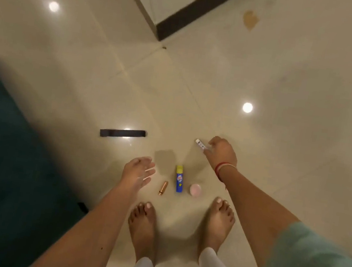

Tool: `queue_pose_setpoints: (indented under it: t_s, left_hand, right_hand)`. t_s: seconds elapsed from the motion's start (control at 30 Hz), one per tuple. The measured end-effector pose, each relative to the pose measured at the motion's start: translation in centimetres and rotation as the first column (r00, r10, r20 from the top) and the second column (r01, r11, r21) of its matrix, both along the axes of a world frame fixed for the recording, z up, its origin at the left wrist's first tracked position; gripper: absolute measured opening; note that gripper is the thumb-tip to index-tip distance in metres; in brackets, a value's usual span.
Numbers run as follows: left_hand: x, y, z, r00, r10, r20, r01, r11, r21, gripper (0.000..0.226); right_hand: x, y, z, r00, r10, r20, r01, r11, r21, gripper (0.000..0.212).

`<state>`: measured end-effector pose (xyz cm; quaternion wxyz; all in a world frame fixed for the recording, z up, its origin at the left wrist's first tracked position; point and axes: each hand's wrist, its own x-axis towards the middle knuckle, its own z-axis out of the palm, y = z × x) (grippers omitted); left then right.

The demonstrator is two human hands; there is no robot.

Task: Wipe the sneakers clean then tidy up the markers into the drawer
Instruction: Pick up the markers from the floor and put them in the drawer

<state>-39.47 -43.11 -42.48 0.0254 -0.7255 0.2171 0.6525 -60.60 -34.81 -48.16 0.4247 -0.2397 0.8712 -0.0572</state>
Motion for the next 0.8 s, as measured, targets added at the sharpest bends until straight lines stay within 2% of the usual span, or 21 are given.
queue_pose_setpoints:
  t_s: [0.13, 0.2, 0.27, 0.33, 0.4, 0.47, 0.57, 0.67, 0.8]
  left_hand:
    - [0.9, 1.5, -4.6, 0.999, 0.027, 0.021, -0.028, 0.999, 0.022, 0.004]
    - [0.7, 2.0, -5.0, 0.999, 0.031, 0.017, -0.031, 0.999, 0.019, 0.005]
    - [0.7, 2.1, -4.8, 0.997, 0.074, 0.016, -0.074, 0.997, 0.019, 0.004]
    - [0.6, 2.1, -4.0, 0.994, 0.107, -0.01, -0.107, 0.994, -0.001, 0.017]
    - [0.4, 2.0, -2.9, 0.985, 0.17, -0.042, -0.17, 0.985, -0.001, 0.029]
    - [0.3, 1.9, -2.0, 0.968, 0.236, -0.084, -0.235, 0.972, 0.022, 0.034]
    - [0.4, 1.8, -1.3, 0.918, 0.363, -0.159, -0.358, 0.932, 0.064, 0.033]
    - [1.7, 1.5, -1.6, 0.863, 0.484, -0.143, -0.481, 0.875, 0.056, 0.028]
    - [5.5, 0.7, -3.5, 0.806, 0.586, -0.082, -0.585, 0.81, 0.039, 0.028]
  right_hand:
    - [2.0, 0.1, -5.2, 0.98, 0.126, -0.153, -0.127, 0.992, -0.002, 0.021]
    - [2.7, 0.5, -5.4, 0.982, 0.087, -0.17, -0.096, 0.995, -0.041, 0.019]
    - [3.3, 0.7, -4.8, 0.995, -0.044, -0.089, 0.033, 0.992, -0.118, 0.016]
    - [5.0, 0.8, -2.5, 0.978, -0.199, 0.062, 0.207, 0.956, -0.208, 0.012]
    - [7.7, 0.9, 0.8, 0.933, -0.276, 0.231, 0.333, 0.906, -0.26, 0.006]
    - [10.9, 0.7, 3.9, 0.903, -0.251, 0.349, 0.357, 0.889, -0.286, 0.008]
    - [14.9, 0.7, 6.3, 0.885, -0.152, 0.441, 0.315, 0.892, -0.325, 0.009]
    - [16.6, 0.6, 6.5, 0.907, -0.103, 0.409, 0.271, 0.885, -0.378, 0.006]
    - [15.8, -0.9, 3.9, 0.947, -0.176, 0.27, 0.28, 0.864, -0.419, 0.009]
